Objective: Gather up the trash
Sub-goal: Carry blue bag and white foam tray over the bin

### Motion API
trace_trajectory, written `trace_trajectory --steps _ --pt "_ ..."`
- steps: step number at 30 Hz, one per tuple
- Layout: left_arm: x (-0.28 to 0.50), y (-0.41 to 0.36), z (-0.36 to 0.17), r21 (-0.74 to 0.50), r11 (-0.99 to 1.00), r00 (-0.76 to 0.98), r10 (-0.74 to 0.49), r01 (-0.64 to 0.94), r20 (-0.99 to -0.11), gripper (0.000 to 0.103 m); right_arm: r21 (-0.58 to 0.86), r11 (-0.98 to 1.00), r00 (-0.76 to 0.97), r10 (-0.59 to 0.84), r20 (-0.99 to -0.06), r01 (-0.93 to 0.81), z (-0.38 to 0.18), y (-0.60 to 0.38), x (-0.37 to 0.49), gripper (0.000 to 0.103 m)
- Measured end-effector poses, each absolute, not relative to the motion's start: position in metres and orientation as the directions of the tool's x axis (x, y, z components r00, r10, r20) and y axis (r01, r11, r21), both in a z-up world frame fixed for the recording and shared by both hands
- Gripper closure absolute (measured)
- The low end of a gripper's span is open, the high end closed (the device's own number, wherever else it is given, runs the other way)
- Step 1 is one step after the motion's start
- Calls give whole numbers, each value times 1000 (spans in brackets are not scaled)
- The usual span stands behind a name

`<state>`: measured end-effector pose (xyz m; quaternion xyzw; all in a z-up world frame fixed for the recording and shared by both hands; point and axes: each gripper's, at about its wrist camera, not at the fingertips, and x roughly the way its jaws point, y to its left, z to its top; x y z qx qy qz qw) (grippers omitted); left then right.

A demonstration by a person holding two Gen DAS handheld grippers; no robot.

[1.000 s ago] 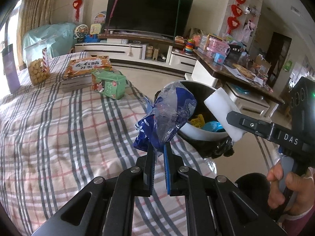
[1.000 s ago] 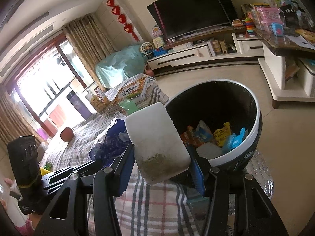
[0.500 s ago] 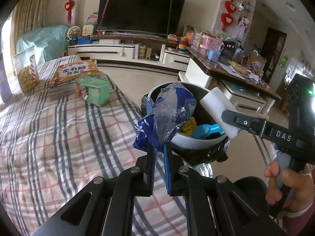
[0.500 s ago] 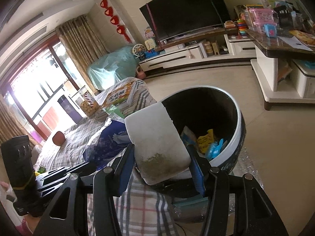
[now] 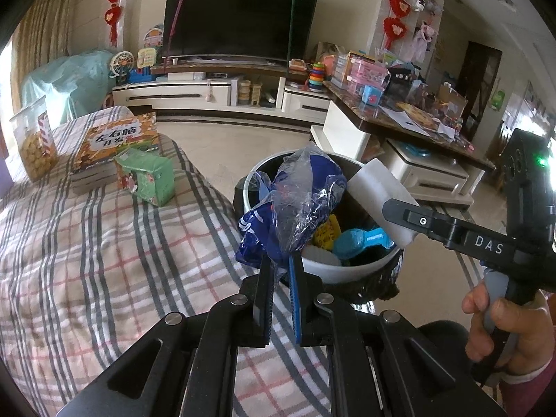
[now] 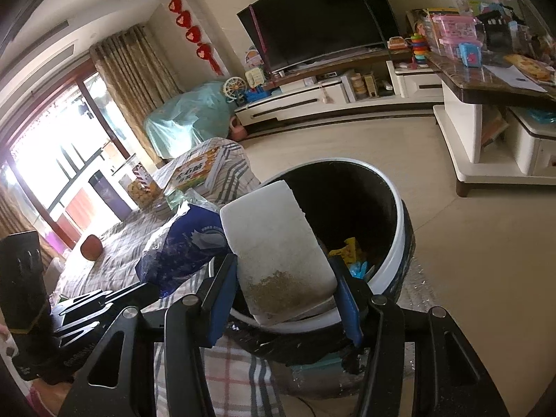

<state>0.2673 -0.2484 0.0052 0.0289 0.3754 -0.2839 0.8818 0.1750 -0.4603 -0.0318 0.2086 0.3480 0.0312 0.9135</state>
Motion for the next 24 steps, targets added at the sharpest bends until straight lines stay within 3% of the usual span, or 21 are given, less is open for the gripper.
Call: trace_trajectory --steps 24 --pt "289 -274 5 -137 839 557 -463 527 -690 96 396 912 751 190 -632 103 -33 -471 189 49"
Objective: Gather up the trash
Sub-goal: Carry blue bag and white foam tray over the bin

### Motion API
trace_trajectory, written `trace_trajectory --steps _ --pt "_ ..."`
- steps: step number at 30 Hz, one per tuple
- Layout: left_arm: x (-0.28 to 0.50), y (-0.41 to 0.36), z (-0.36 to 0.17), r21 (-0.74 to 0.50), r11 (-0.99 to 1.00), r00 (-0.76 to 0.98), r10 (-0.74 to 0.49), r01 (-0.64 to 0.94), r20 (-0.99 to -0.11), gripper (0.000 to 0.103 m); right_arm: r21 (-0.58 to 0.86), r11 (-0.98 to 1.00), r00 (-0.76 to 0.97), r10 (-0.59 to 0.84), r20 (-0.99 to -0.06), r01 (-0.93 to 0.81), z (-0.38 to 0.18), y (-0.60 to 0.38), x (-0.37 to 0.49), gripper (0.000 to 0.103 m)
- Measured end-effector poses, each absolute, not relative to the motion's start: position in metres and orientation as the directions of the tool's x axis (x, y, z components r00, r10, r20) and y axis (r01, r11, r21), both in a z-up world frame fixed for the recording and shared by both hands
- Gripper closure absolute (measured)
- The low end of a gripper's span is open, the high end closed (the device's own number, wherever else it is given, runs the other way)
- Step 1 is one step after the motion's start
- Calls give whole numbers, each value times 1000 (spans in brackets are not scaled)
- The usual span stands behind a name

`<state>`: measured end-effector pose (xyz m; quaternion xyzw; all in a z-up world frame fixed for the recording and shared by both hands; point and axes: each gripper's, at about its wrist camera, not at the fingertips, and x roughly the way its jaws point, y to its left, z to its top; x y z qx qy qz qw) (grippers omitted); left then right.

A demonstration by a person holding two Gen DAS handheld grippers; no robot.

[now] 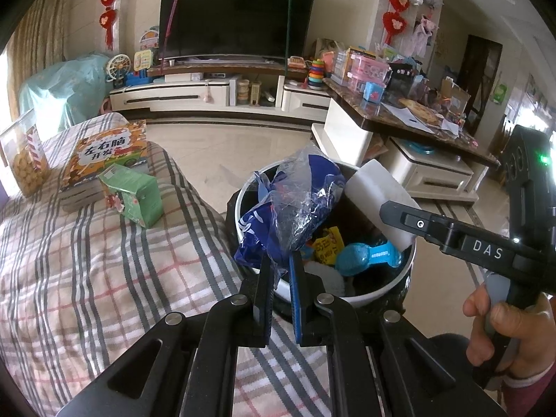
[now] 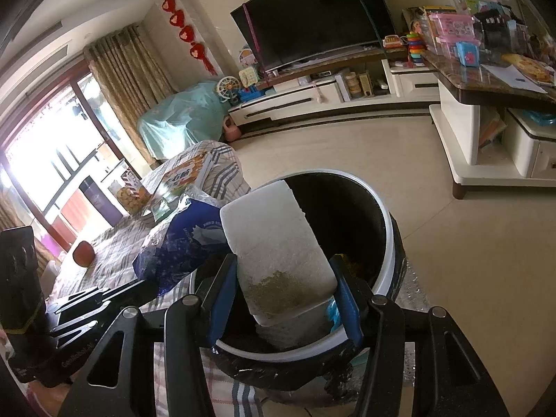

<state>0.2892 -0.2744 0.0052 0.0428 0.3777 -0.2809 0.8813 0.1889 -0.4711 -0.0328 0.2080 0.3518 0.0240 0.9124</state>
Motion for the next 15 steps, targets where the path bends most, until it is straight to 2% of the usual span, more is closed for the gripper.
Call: trace_trajectory --steps 15 --pt "297 -287 5 -127 836 554 -459 534 -695 96 396 911 750 182 -636 115 -35 -477 192 49"
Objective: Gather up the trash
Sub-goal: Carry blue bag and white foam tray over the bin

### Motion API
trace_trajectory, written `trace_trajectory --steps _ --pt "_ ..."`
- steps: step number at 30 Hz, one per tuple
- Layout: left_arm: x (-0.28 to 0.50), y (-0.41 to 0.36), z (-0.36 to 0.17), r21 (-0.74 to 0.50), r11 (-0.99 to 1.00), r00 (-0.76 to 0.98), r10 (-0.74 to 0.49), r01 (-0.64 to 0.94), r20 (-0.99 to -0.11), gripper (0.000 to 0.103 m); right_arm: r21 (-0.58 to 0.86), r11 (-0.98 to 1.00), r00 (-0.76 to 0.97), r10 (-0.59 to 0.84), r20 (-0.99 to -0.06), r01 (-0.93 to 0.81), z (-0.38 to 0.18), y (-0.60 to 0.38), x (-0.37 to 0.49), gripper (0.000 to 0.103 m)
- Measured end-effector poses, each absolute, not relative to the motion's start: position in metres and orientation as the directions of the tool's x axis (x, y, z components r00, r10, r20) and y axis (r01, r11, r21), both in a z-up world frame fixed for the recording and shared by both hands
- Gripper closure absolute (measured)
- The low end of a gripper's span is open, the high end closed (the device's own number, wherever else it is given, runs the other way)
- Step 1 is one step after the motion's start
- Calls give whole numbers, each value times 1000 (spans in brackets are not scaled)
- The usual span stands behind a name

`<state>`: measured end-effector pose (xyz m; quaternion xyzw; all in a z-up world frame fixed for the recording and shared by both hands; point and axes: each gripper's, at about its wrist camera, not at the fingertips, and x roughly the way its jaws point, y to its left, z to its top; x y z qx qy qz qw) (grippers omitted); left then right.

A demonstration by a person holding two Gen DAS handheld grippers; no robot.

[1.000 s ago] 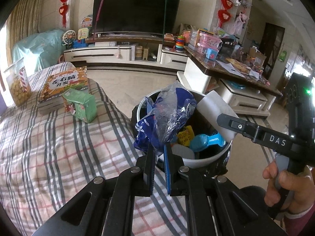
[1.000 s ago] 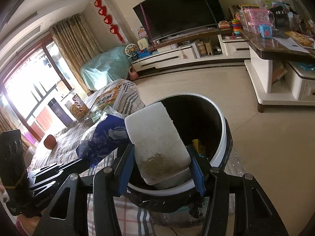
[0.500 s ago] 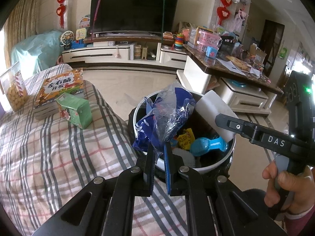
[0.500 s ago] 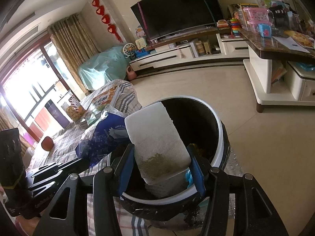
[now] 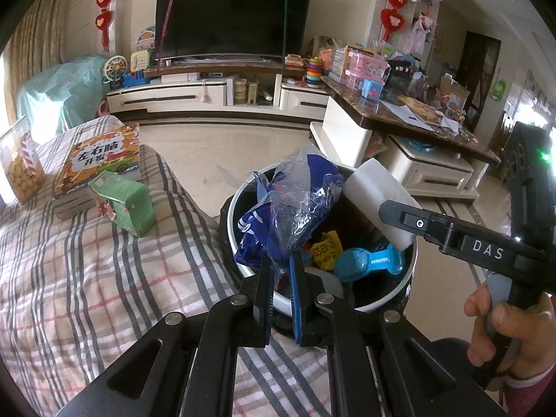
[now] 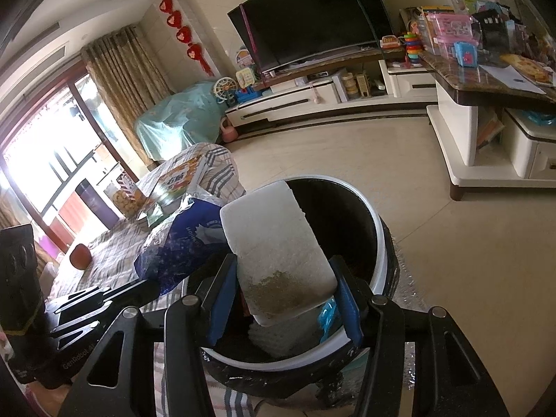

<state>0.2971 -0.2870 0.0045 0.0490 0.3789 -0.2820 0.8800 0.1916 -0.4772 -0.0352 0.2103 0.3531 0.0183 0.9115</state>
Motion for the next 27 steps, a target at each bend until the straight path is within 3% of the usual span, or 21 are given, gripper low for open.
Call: trace_trajectory --steps 27 --pt "300 -301 5 -104 830 550 -451 548 -703 96 393 911 751 171 -638 126 -33 -486 194 49"
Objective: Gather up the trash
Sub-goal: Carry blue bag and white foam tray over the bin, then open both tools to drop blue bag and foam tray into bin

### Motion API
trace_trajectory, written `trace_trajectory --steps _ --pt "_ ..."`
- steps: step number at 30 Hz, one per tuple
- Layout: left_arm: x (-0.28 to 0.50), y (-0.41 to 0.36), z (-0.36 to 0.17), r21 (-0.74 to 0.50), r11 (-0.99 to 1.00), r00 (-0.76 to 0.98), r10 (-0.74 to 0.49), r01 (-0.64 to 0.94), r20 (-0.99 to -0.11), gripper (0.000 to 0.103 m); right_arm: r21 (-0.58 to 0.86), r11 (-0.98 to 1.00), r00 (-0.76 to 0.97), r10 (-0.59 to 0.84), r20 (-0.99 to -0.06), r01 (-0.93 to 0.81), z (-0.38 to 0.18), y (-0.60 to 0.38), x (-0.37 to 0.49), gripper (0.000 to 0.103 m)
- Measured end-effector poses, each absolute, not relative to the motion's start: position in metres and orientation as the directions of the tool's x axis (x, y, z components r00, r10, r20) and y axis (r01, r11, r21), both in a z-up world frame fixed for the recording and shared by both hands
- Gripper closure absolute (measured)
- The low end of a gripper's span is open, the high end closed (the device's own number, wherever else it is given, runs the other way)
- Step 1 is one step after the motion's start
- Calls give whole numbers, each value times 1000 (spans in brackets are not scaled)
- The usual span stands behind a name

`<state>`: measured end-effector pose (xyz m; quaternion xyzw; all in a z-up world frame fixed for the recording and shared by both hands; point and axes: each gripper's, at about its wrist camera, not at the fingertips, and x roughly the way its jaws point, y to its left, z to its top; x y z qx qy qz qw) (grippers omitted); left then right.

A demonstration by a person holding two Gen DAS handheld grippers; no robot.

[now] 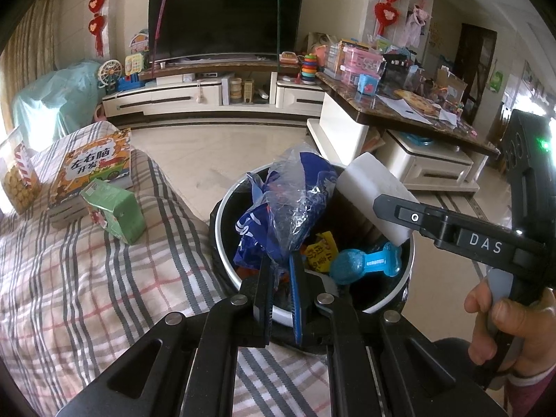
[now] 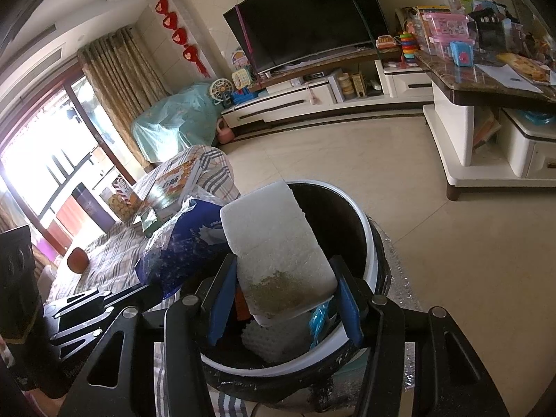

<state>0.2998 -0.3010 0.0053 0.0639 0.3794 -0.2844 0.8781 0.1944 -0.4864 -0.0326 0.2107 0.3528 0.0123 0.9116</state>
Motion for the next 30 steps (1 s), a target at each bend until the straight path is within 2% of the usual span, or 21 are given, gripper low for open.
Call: trace_trajectory --steps 30 --pt "307 -303 4 -101 834 543 -440 543 -716 96 394 910 745 174 -644 128 -30 -482 201 49"
